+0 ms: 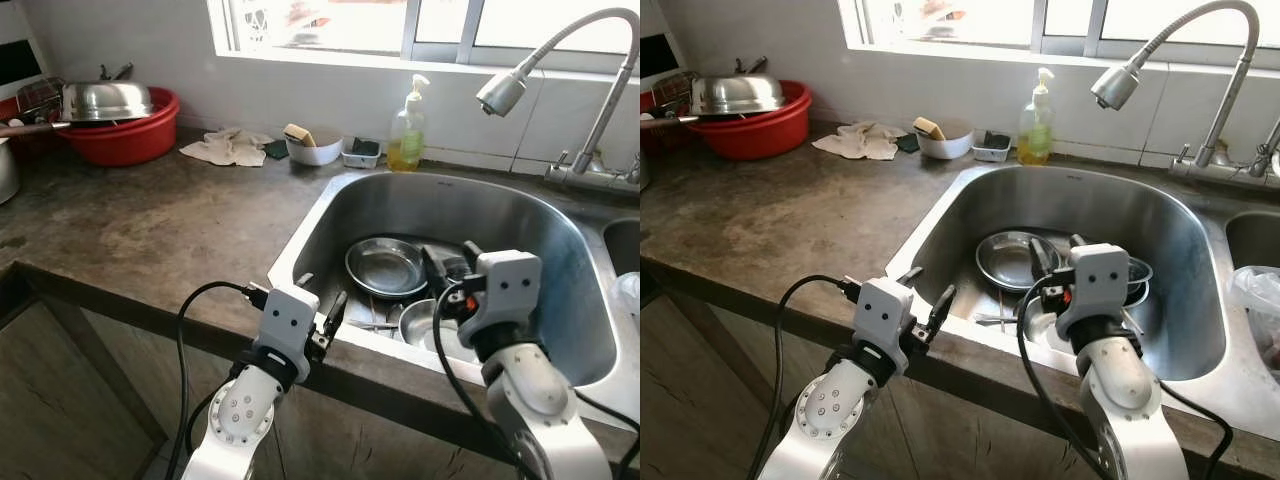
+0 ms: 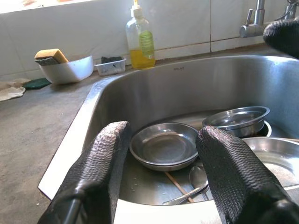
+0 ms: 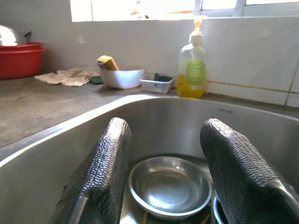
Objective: Kitchen organization
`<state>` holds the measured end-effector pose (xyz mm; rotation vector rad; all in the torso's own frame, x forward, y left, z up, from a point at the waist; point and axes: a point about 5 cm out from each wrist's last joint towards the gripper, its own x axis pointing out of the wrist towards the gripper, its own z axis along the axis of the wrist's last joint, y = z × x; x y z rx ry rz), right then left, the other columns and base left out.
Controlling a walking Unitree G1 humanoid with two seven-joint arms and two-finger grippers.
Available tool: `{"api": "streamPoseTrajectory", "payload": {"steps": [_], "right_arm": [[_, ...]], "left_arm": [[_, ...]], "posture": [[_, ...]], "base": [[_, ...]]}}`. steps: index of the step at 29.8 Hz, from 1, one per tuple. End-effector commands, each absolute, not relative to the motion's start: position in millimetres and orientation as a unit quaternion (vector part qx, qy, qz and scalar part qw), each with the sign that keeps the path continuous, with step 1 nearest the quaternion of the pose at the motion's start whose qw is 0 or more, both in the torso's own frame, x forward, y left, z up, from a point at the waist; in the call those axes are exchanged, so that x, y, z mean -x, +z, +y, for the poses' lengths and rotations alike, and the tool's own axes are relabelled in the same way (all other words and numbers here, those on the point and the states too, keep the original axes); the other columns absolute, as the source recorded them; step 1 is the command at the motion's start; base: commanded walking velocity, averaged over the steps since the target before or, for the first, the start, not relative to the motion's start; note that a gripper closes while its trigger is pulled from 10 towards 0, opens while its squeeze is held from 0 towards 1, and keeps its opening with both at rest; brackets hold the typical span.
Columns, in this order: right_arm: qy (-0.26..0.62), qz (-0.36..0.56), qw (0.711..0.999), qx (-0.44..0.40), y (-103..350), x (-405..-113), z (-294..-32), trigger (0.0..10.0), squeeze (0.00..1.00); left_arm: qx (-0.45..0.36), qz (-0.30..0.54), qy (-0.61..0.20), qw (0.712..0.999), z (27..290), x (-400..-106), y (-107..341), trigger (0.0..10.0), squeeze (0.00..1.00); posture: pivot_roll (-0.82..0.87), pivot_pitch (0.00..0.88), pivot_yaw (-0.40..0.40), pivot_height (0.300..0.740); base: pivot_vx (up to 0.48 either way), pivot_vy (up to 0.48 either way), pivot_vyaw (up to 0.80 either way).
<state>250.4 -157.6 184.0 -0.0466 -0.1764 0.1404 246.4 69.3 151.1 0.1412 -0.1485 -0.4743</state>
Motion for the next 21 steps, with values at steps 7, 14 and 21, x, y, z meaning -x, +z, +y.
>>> {"api": "streamPoseTrajectory", "payload": {"steps": [7, 14, 21], "right_arm": [[0.075, -0.126, 0.988, 0.038, 198.3, -251.8, -152.7, 10.0, 0.0], [0.085, -0.126, 0.988, 0.031, 198.1, -252.8, -148.8, 10.0, 0.0], [0.087, -0.124, 0.988, 0.03, 197.2, -252.6, -148.0, 10.0, 0.0]], "left_arm": [[-0.066, -0.078, -0.23, 0.968, 71.3, -244.4, 151.2, 10.0, 0.0], [-0.072, -0.073, -0.23, 0.968, 73.3, -243.5, 148.2, 10.0, 0.0], [-0.073, -0.072, -0.23, 0.968, 74.4, -243.4, 148.1, 10.0, 0.0]], "posture": [[-0.01, 0.0, -0.005, 0.74], [-0.01, 0.0, -0.003, 0.74], [-0.01, 0.0, -0.003, 0.74]], "base": [[0.0, 0.0, 0.0], [-0.178, 0.0, 0.0], [0.0, 0.0, 0.0]]}}
